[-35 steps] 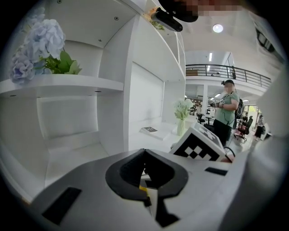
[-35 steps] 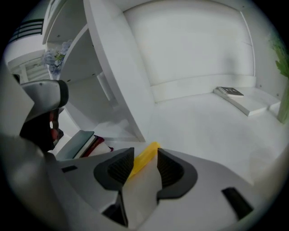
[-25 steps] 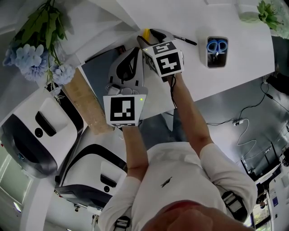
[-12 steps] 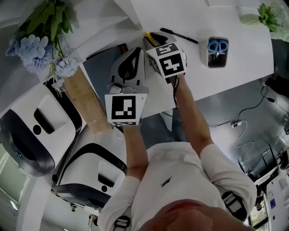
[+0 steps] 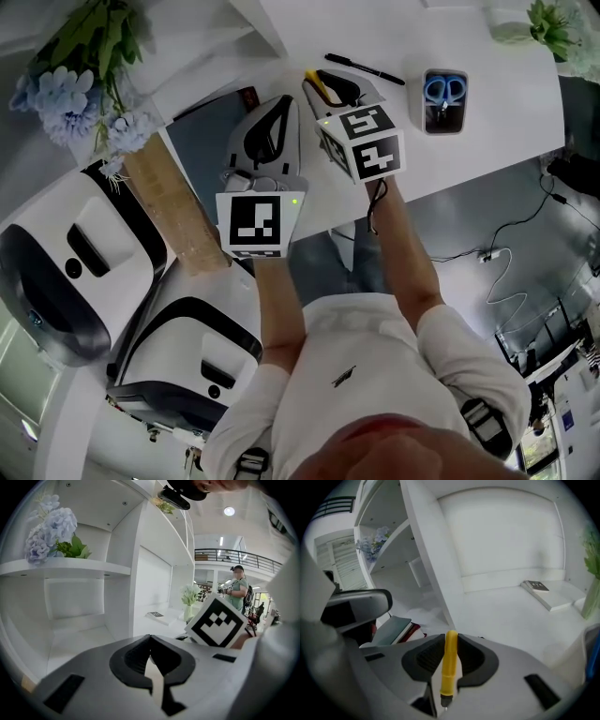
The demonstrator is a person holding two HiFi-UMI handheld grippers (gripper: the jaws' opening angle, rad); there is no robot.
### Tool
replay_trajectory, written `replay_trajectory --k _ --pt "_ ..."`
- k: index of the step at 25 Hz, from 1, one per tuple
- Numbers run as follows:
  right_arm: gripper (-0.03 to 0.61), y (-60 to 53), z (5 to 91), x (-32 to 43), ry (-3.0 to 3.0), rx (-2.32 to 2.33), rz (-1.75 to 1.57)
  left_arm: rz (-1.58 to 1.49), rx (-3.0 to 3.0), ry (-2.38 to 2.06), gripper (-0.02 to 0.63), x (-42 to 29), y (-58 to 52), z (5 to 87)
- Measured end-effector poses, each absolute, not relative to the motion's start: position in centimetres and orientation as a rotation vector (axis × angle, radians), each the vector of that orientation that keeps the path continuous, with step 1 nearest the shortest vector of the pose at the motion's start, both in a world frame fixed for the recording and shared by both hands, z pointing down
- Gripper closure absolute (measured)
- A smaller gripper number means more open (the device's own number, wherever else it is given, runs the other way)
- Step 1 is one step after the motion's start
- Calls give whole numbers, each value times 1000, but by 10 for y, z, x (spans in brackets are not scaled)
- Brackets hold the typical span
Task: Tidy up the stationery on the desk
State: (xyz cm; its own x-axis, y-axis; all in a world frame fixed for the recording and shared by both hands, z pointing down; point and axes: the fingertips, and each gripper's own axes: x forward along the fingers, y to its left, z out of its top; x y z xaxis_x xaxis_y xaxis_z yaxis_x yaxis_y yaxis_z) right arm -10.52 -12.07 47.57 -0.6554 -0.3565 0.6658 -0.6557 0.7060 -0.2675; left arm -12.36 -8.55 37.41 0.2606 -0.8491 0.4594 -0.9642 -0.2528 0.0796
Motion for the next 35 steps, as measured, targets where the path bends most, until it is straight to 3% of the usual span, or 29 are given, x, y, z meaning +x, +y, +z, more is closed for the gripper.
replay_trajectory --k 35 --pt "512 -128 324 63 -2571 1203 564 416 2399 -1481 614 -1 -95 344"
